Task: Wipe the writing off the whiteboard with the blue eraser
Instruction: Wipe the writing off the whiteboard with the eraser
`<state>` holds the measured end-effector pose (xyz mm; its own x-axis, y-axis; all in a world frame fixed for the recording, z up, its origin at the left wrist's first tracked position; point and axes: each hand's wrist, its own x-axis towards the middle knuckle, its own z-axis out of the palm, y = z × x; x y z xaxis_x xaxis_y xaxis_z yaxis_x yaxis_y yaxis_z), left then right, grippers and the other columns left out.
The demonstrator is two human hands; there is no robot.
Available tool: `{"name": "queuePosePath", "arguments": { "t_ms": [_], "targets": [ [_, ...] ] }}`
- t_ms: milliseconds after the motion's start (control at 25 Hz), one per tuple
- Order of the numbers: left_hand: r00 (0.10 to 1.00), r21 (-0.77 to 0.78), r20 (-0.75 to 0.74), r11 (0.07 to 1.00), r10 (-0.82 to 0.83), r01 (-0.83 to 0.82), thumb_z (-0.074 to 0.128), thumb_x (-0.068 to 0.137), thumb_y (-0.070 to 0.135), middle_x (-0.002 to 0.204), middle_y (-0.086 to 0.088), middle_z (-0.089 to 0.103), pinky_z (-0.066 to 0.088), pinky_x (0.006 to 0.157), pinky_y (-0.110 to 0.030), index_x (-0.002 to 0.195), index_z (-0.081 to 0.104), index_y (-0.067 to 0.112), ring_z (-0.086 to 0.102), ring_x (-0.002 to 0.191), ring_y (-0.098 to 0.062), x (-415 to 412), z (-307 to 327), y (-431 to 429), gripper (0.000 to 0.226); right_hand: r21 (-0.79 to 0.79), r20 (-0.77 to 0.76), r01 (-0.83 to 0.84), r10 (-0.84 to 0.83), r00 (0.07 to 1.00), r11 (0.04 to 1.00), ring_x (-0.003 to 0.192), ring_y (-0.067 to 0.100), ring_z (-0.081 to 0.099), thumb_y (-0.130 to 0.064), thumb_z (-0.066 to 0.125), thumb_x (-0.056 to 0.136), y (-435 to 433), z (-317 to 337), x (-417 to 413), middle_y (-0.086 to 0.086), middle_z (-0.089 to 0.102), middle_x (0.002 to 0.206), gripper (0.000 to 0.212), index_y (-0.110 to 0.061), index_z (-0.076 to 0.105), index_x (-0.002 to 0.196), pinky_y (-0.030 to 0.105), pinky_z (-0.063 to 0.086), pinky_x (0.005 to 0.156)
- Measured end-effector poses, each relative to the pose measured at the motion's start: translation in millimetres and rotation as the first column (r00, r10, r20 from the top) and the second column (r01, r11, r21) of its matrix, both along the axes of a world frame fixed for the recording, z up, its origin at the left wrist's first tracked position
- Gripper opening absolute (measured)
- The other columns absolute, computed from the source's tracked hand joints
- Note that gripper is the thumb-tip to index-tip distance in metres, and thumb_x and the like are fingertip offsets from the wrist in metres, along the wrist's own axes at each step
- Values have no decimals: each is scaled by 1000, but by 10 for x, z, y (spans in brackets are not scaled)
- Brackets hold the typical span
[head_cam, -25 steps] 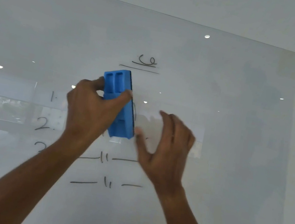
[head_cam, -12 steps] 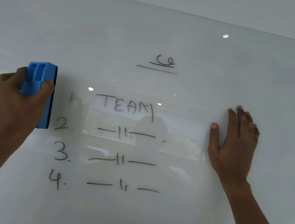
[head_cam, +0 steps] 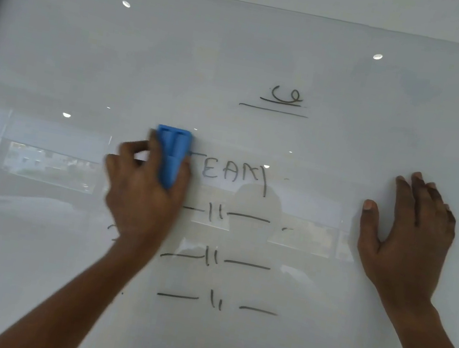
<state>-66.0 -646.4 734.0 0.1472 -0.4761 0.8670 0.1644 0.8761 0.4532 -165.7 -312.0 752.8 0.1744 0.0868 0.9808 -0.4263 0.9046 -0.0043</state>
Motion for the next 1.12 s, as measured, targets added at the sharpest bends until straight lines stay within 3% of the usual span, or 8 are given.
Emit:
{"name": "queuePosePath", "arguments": {
  "t_ms": [160,360,480,600,680,760,880,1120],
  "targets": [
    [991,-363,-5,923,133,-126,55,97,56,116,-17,65,43,55,-30,143,66,5,63,99,-35,-83,-27,-20,70,25,-4,-15,15,1000,1000,148,40,40,-41,46,104,42,-4,-6,22,46,157,59,-1,50,147,57,29,122],
    [998,240,-13,969,57,-53,62,101,57,141,-18,52,54,92,-62,155,56,16,48,135,-42,185,77,-905,68,27,-5,-41,41,999,999,149,40,39,-40,46,105,16,-5,-11,23,45,157,59,1,50,147,57,29,123],
    [997,328,-14,943,72,-63,62,102,55,138,-20,52,52,90,-59,157,54,18,48,133,-42,116,102,-682,67,17,-6,-29,30,1000,999,149,41,38,-40,46,105,5,-7,-15,24,45,158,60,1,49,148,58,30,122],
    [991,-76,-18,988,130,-131,58,99,55,124,-20,60,50,65,-41,152,61,13,59,113,-40,-66,-59,18,67,18,-13,-34,34,999,999,148,42,39,-40,47,105,1,-10,-19,25,45,157,59,2,49,147,59,31,121],
    [983,-444,-40,878,181,-180,62,99,50,110,-18,67,43,57,-29,142,69,4,65,93,-34,-171,-171,390,63,23,-19,-31,32,999,999,147,42,40,-39,47,104,4,-6,-18,26,46,156,59,3,50,147,59,31,121],
    [984,-567,-52,806,169,-168,65,98,47,105,-17,69,48,54,-28,136,72,0,66,86,-31,-208,-147,507,61,34,-9,-33,33,999,999,147,43,40,-39,47,104,17,2,-6,26,45,156,60,3,49,147,58,31,121],
    [973,-417,-94,879,213,-232,67,98,48,109,-17,68,52,53,-33,138,71,5,67,91,-33,-178,-132,113,59,42,-7,-43,43,999,998,148,43,40,-39,47,104,31,-3,-4,26,45,157,60,2,49,148,58,30,122],
    [992,247,21,961,122,-123,61,105,52,137,-22,53,53,82,-63,158,53,11,47,132,-45,131,-39,-798,67,25,-18,-32,32,999,999,147,42,40,-38,48,105,-3,-13,-13,26,46,156,58,2,49,147,60,33,120]
  ]
}}
